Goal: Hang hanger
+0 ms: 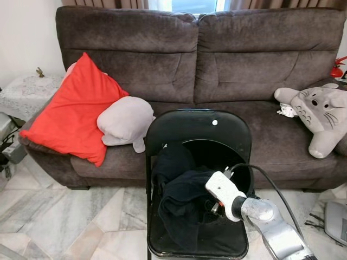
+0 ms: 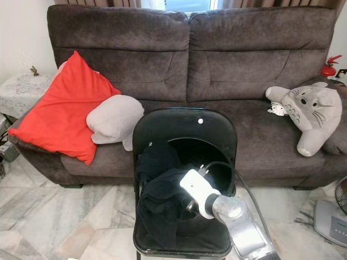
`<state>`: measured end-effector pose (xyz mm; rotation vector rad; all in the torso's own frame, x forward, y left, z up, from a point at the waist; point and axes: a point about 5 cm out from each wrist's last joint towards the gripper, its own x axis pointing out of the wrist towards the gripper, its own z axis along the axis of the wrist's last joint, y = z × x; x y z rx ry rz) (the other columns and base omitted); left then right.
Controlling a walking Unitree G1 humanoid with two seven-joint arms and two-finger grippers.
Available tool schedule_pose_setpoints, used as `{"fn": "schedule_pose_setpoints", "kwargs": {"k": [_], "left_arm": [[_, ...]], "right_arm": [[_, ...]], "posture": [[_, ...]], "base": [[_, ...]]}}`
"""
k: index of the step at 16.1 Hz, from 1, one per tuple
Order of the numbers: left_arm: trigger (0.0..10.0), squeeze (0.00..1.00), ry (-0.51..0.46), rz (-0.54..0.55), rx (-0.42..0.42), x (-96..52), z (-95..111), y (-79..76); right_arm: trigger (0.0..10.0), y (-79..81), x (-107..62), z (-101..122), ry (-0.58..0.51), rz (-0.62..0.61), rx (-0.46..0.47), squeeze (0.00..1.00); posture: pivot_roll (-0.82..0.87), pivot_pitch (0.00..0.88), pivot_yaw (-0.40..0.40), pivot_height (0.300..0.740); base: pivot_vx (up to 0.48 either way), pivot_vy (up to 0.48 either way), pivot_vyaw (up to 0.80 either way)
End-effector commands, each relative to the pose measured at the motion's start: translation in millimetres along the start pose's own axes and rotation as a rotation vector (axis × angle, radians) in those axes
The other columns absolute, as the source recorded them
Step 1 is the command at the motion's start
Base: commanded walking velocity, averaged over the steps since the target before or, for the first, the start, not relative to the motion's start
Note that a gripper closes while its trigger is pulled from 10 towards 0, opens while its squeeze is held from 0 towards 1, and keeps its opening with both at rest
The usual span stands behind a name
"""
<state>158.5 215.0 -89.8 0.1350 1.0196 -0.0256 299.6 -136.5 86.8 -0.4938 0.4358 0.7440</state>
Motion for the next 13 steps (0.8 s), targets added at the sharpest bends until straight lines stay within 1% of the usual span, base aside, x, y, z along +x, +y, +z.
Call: {"fn": "schedule_pose_setpoints", "kwargs": {"k": [1,2,3,4,5,9,13], "left_arm": [[10.0,0.00,0.032,0.001,0.021,-1.8,-9,3.2],[10.0,0.00,0.030,0.003,0.020,-1.9,-8,4.1],[10.0,0.00,0.028,0.005,0.019,-2.0,-7,6.0],[10.0,0.00,0.026,0.007,0.021,-2.4,-7,8.7],[10.0,0.00,0.024,0.010,0.020,-2.9,-7,12.2],[10.0,0.00,0.023,0.025,0.018,-6.8,-9,29.8],[10.0,0.00,0.031,0.026,0.020,-8.2,-13,31.7]], "right_arm": [[10.0,-1.9,2.9,1,-0.009,-0.012,-0.001,0.00],[3.5,-1.2,4.5,2,-0.017,-0.009,0.004,0.00],[1.7,1.4,5.9,3,-0.027,0.004,0.009,0.00],[1.2,4.0,6.6,3,-0.029,0.017,0.008,0.00],[0.0,5.3,6.7,1,-0.029,0.023,0.009,0.00],[0.0,9.4,6.8,0,-0.036,0.048,-0.003,0.00],[0.0,9.6,6.7,-1,-0.036,0.043,0.002,0.00]], "posture": [[0.01,0.094,0.048,0.740],[0.02,0.094,0.047,0.740],[0.02,0.094,0.047,0.740],[0.02,0.094,0.047,0.740],[0.02,0.094,0.047,0.740],[0.01,0.089,0.047,0.740],[0.01,0.086,0.045,0.740]], "base": [[0.000,0.000,0.00],[0.000,0.000,0.00],[0.000,0.000,0.00],[0.000,0.000,0.00],[0.000,0.000,0.00],[0.000,0.000,0.00],[0.000,0.000,0.00]]}}
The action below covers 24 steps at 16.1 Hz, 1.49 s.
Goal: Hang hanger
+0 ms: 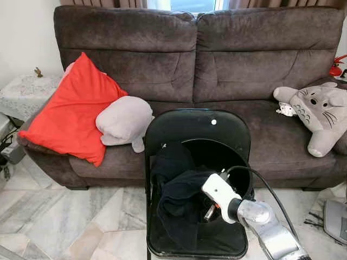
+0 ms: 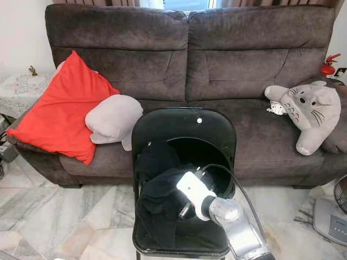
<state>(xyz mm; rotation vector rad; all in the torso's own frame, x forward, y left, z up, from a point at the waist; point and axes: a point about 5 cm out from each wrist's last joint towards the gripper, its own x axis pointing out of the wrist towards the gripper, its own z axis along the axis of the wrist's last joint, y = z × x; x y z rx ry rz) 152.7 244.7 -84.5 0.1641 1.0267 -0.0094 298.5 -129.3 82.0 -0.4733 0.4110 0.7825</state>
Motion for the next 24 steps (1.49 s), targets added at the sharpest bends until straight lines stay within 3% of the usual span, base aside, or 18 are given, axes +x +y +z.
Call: {"fn": "schedule_pose_setpoints", "kwargs": {"k": [1,5,9,10,12,14,17,21,23,24], "left_arm": [[10.0,0.00,0.023,-0.002,0.003,-1.6,-8,0.8],[10.0,0.00,0.025,-0.015,0.004,1.0,-7,-13.7],[10.0,0.00,0.019,-0.018,0.004,2.2,-4,-17.9],[10.0,0.00,0.018,-0.017,0.004,2.4,-4,-18.1],[10.0,0.00,0.018,-0.016,0.004,2.4,-4,-18.2],[10.0,0.00,0.017,-0.021,0.007,3.0,-3,-22.2],[10.0,0.00,0.010,-0.039,0.015,5.4,2,-35.9],[10.0,0.00,-0.011,-0.062,0.019,9.4,16,-59.9],[10.0,0.00,-0.012,-0.066,0.019,9.8,18,-65.9],[10.0,0.00,-0.010,-0.066,0.019,9.9,18,-66.0]], "right_arm": [[0.0,3.0,1.0,-1,-0.001,0.004,0.009,0.00],[0.0,-2.8,-0.7,-2,-0.013,-0.058,0.057,0.00],[0.0,-19.0,-6.3,2,-0.060,-0.214,0.149,0.00],[0.0,-33.9,-11.6,10,-0.117,-0.339,0.191,0.00],[0.0,-48.0,-18.6,22,-0.196,-0.444,0.261,0.00],[0.0,-64.4,-31.8,51,-0.361,-0.552,0.343,0.00],[0.0,-69.6,-38.2,78,-0.483,-0.560,0.387,0.00],[0.0,-79.3,-47.1,99,-0.549,-0.609,0.379,0.00],[0.0,-84.0,-52.3,104,-0.570,-0.640,0.373,0.00],[0.0,-85.0,-56.6,110,-0.630,-0.635,0.386,0.00]], "posture": [[0.01,0.084,0.044,0.740],[0.01,0.084,0.044,0.740],[0.01,0.084,0.045,0.740],[0.01,0.084,0.046,0.740],[0.01,0.084,0.047,0.740],[0.00,0.082,0.054,0.740],[-0.01,0.081,0.057,0.740],[-0.01,0.076,0.058,0.740],[-0.01,0.074,0.058,0.740],[-0.01,0.072,0.057,0.740]], "base": [[0.000,0.000,0.00],[0.000,0.000,0.00],[0.000,0.000,0.00],[0.000,0.000,0.00],[0.000,0.000,0.00],[0.000,0.000,0.00],[0.000,0.000,0.00],[0.000,0.000,0.00],[0.000,0.000,0.00],[0.000,0.000,0.00]]}}
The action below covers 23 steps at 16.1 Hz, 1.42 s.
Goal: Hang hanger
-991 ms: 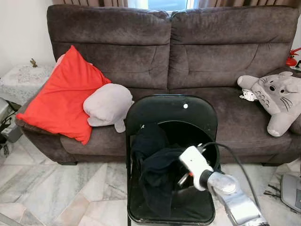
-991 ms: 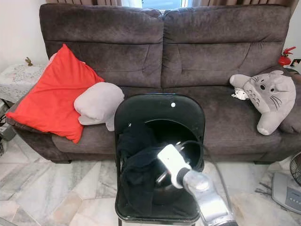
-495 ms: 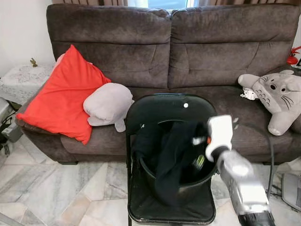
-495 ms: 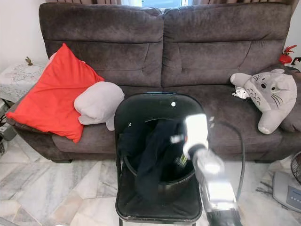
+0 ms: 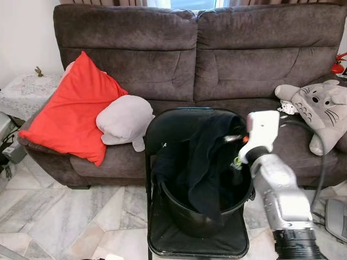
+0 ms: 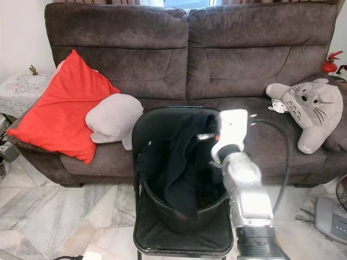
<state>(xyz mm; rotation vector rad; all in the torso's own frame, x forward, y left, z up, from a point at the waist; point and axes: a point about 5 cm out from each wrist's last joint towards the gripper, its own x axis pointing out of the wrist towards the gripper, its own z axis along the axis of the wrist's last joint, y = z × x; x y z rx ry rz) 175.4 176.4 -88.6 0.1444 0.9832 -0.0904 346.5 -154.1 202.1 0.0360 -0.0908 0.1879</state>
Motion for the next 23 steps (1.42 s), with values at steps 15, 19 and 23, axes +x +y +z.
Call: {"fn": "schedule_pose_setpoints", "kwargs": {"k": [15,19,23], "left_arm": [[10.0,0.00,0.077,0.057,-0.019,-17.8,-32,65.8],[10.0,0.00,0.063,0.037,-0.018,-10.0,-22,42.6],[10.0,0.00,0.056,0.014,-0.008,-5.0,-15,23.6]], "right_arm": [[0.0,-36.1,-48.1,-63,0.158,-0.667,0.911,0.00],[10.0,-5.7,-5.4,47,-0.195,-0.183,0.127,0.00],[10.0,-2.5,-7.6,5,0.061,-0.138,-0.152,0.00]], "posture": [[-0.03,0.044,0.060,0.740],[-0.03,0.038,0.061,0.740],[-0.03,0.049,0.059,0.740]], "base": [[0.000,0.000,0.00],[0.000,0.000,0.00],[0.000,0.000,0.00]]}}
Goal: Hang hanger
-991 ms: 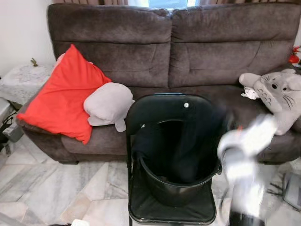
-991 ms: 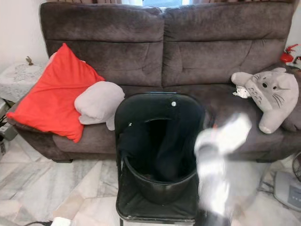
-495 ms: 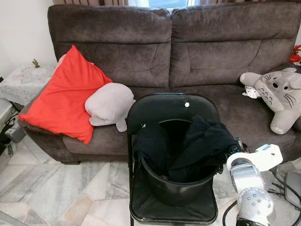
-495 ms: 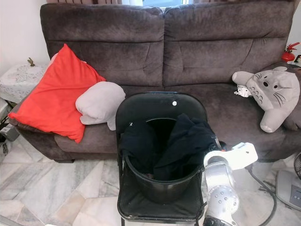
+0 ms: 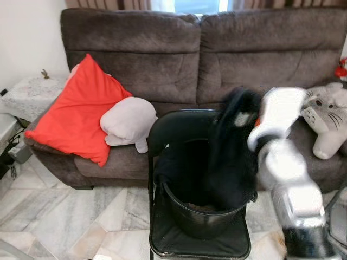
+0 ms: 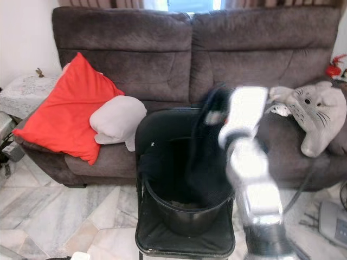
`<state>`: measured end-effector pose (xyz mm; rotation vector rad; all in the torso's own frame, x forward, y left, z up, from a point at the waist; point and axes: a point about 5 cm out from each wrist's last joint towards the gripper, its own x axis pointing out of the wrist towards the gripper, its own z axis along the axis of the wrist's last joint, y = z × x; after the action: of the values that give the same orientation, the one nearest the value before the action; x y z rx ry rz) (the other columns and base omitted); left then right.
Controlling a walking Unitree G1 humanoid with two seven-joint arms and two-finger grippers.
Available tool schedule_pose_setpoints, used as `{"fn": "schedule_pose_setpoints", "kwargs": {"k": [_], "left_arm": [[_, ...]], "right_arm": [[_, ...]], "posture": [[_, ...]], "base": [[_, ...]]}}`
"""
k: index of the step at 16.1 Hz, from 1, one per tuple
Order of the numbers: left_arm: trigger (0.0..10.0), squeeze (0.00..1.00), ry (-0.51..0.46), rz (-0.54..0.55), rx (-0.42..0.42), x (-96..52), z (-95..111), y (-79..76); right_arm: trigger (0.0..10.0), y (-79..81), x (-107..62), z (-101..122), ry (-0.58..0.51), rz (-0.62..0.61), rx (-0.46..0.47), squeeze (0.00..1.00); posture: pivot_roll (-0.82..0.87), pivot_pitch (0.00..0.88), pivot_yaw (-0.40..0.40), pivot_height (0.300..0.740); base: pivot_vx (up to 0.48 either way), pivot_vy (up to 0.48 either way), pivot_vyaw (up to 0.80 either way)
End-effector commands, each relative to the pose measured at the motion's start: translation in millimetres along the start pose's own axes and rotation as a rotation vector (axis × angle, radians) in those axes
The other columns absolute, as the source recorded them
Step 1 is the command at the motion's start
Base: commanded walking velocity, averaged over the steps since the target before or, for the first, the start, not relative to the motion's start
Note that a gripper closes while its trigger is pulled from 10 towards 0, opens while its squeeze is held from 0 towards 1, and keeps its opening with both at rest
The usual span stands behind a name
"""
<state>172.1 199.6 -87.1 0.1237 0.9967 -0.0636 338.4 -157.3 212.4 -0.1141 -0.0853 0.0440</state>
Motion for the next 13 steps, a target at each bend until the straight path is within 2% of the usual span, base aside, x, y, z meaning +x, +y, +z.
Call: {"fn": "schedule_pose_setpoints", "kwargs": {"k": [1,2,3,4,5,6,7,9,11,13], "left_arm": [[10.0,0.00,0.042,-0.001,0.022,-0.7,-8,-2.2],[10.0,0.00,0.038,-0.003,0.018,0.1,-6,-4.9],[10.0,0.00,0.031,-0.006,0.017,1.1,-2,-8.0],[10.0,0.00,0.026,-0.007,0.018,1.9,1,-9.6],[10.0,0.00,0.011,-0.010,0.021,3.9,11,-12.1],[10.0,0.00,-0.005,-0.010,0.020,5.7,22,-13.9],[10.0,0.00,-0.011,-0.008,0.019,6.2,26,-13.3],[10.0,0.00,-0.015,-0.003,0.018,6.2,29,-9.6],[10.0,0.00,-0.008,-0.002,0.017,5.6,24,-10.0],[10.0,0.00,-0.019,0.008,0.000,5.3,23,-8.5]], "right_arm": [[10.0,2.2,-2.7,-19,0.094,0.036,-0.069,0.00],[10.0,-1.1,-2.3,-14,0.046,0.036,-0.091,0.00],[10.0,-8.6,1.6,4,-0.043,0.015,-0.069,0.00],[10.0,-18.0,7.6,32,-0.158,0.010,-0.037,0.00],[10.0,-22.7,10.6,55,-0.248,0.030,0.103,0.00],[10.0,-23.0,10.9,73,-0.319,0.069,0.193,0.00],[10.0,-22.1,9.8,80,-0.342,0.093,0.297,0.00],[10.0,-18.2,8.4,72,-0.306,0.116,0.331,0.00],[10.0,-14.9,4.1,53,-0.239,0.106,0.324,0.00],[10.0,-14.9,-1.3,35,-0.193,0.081,0.382,0.00]], "posture": [[-0.03,0.049,0.056,0.740],[-0.03,0.052,0.056,0.740],[-0.03,0.052,0.056,0.740],[-0.04,0.053,0.056,0.740],[-0.04,0.053,0.056,0.740],[-0.04,0.051,0.056,0.740],[-0.04,0.051,0.056,0.740],[-0.04,0.051,0.056,0.740],[-0.03,0.059,0.055,0.740],[-0.03,0.065,0.054,0.740]], "base": [[0.000,0.000,0.00],[0.000,0.000,0.00],[0.000,0.000,0.00],[0.000,0.000,0.00],[0.000,0.000,0.00],[0.000,0.000,0.00],[0.000,0.000,0.00],[0.000,0.000,0.00],[0.000,0.000,0.00],[0.000,0.000,0.00]]}}
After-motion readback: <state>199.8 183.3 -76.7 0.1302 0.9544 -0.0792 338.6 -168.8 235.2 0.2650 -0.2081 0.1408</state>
